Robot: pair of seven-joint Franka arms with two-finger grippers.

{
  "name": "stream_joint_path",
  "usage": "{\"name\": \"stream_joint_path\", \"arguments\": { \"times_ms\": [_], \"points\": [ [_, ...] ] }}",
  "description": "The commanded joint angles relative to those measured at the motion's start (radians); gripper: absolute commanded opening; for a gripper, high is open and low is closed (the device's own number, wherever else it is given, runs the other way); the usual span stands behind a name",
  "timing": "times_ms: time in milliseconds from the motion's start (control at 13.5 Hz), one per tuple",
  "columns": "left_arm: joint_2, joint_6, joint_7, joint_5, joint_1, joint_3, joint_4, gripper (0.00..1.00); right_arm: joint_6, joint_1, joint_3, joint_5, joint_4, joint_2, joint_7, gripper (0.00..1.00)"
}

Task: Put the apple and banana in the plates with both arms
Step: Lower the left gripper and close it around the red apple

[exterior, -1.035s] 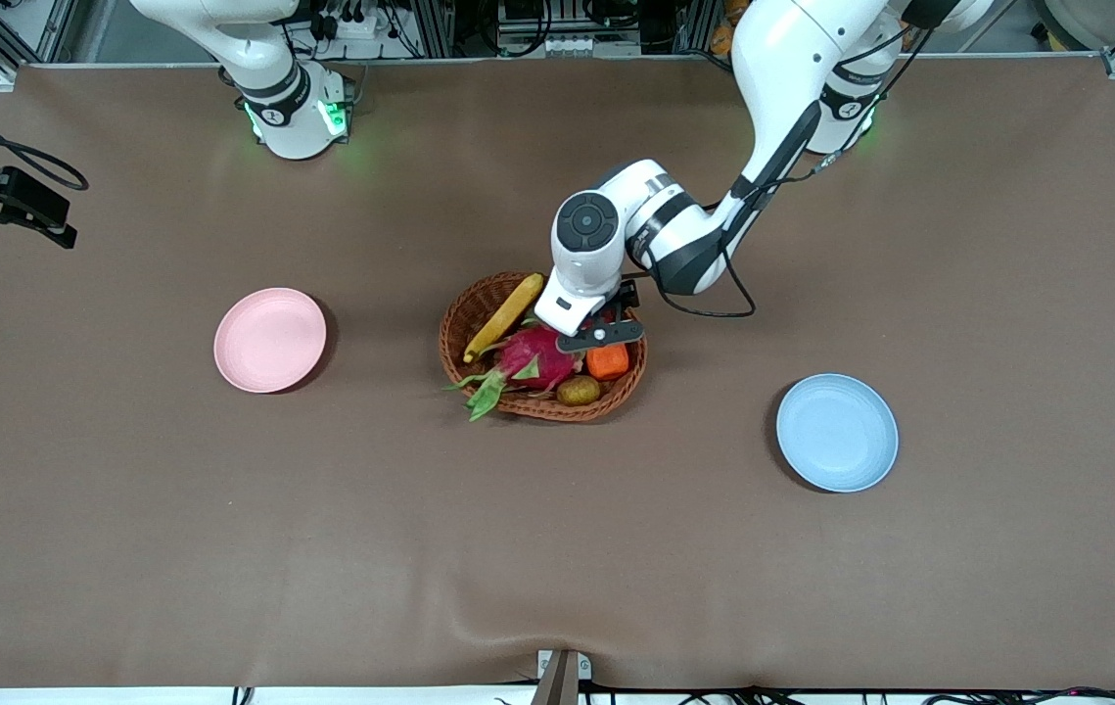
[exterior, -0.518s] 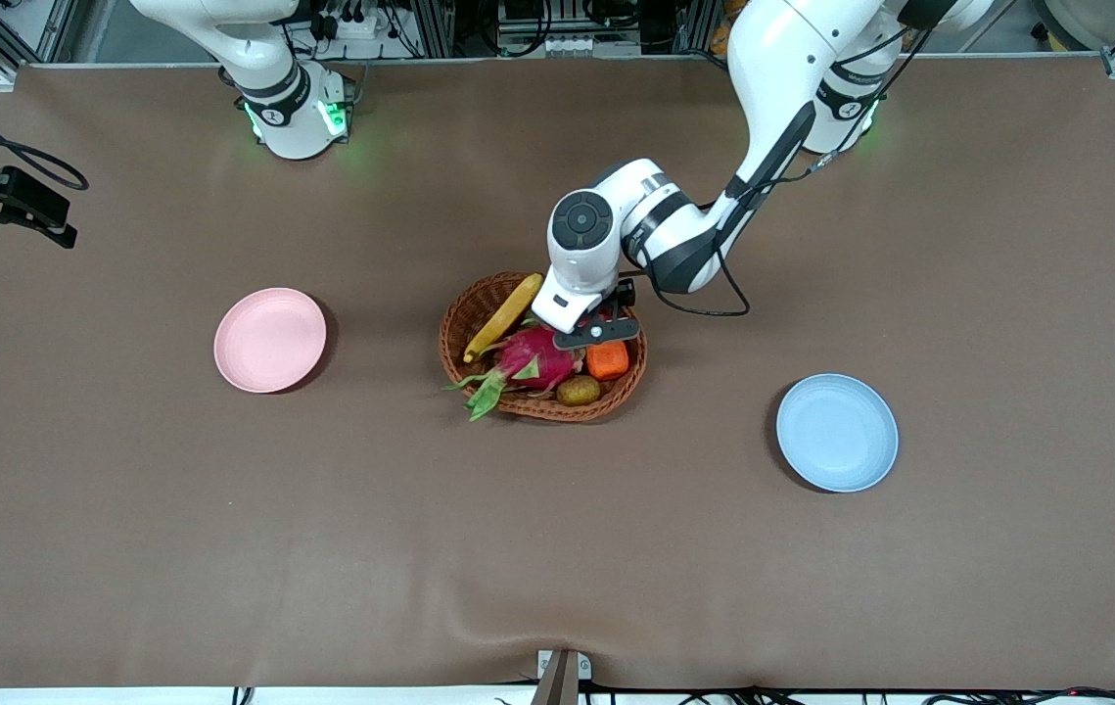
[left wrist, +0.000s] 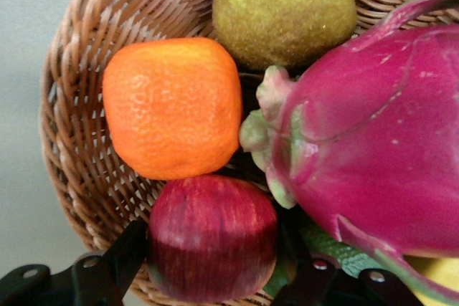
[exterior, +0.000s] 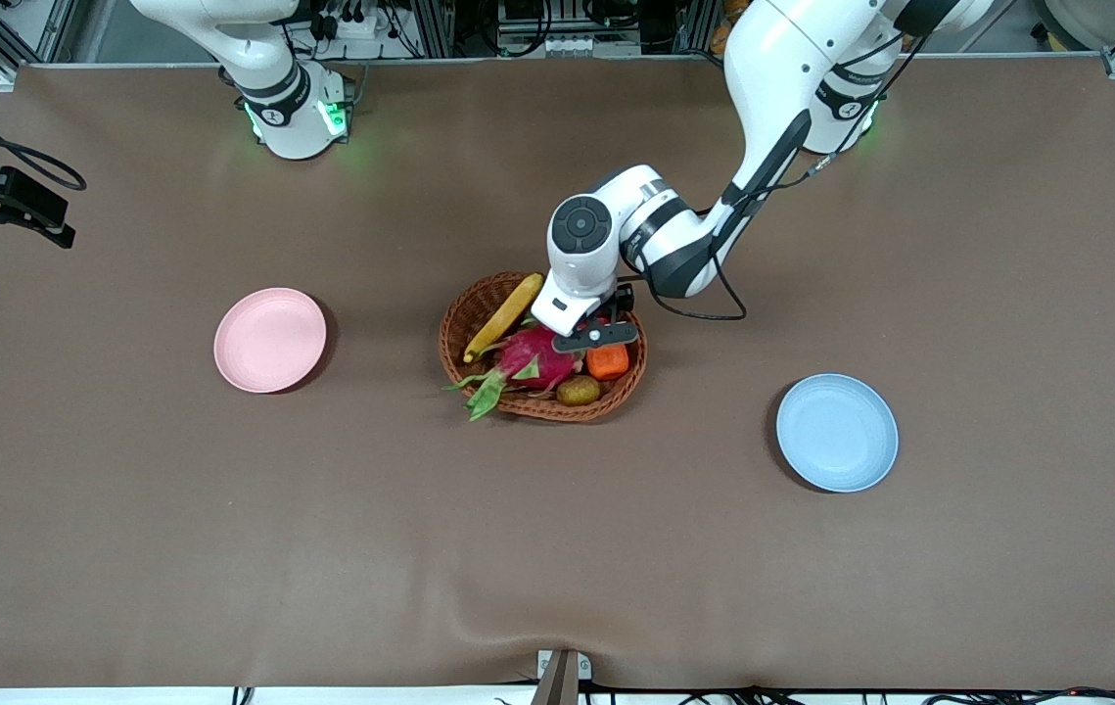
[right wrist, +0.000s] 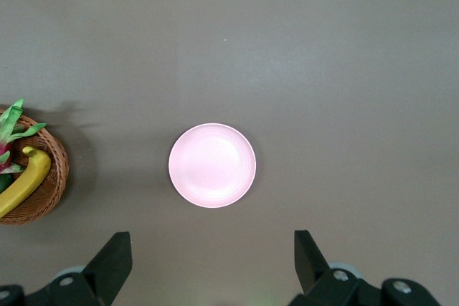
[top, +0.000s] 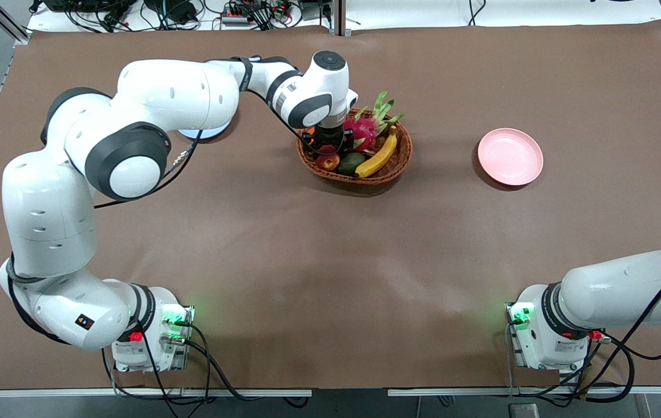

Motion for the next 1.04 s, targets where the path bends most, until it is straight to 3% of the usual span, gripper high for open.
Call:
{"name": "stream_joint_path", "arguments": {
  "times_ms": [0,222,370,444,591,961],
  "points": [
    [0.017,0.025,-0.012,0.026,-0.009,0.004,0.008,0.82,-0.009,-0.016,0.008,0.008,0.01,0.005,0.003,1.0],
    [0.018,0.025,-0.012,0.026,-0.009,0.004,0.004,0.75,-0.009,-0.016,0.008,0.008,0.01,0.005,0.003,1.0],
    [0.023,0.023,-0.012,0.026,-0.008,0.004,0.004,0.61,-0.009,-0.016,0.008,0.008,0.01,0.005,0.003,1.0],
    [0.025,0.023,-0.014,0.026,-0.008,0.004,0.004,0.46,-0.009,-0.016,0.008,0.008,0.01,0.005,0.003,1.0],
    [0.023,0.02,-0.014,0.024,-0.008,0.004,0.004,0.01,-0.009,-0.019,0.006,0.008,0.01,0.005,0.003,1.0],
    [-0.006,0.008,-0.024,0.024,0.003,0.003,0.007,0.0,-0.011,-0.016,0.006,0.008,0.01,0.005,0.003,1.0]
  ]
}}
